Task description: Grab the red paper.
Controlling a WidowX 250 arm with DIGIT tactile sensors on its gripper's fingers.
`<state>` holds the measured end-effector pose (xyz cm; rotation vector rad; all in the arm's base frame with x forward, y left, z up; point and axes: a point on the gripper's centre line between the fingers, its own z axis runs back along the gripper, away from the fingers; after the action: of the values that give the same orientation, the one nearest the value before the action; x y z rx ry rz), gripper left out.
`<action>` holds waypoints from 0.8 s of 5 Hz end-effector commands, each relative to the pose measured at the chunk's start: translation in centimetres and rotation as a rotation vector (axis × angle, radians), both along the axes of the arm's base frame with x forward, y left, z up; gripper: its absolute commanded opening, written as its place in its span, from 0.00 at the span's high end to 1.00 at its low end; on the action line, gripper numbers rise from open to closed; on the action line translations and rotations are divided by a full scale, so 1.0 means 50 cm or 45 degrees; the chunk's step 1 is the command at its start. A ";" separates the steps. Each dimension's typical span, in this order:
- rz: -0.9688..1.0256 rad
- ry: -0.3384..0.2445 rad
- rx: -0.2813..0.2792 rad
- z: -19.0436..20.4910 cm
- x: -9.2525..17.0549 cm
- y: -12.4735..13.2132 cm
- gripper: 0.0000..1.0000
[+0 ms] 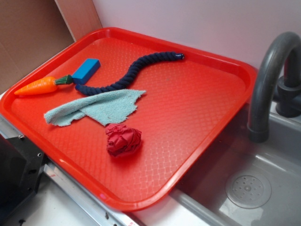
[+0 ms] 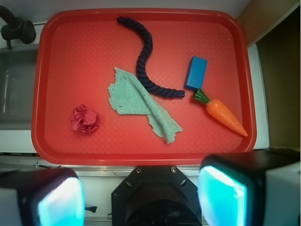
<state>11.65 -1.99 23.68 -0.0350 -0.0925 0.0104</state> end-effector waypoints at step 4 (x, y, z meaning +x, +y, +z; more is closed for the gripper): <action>0.462 -0.021 -0.133 -0.113 0.103 -0.117 0.00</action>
<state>16.57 -7.59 17.28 -0.1033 -0.0838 0.3644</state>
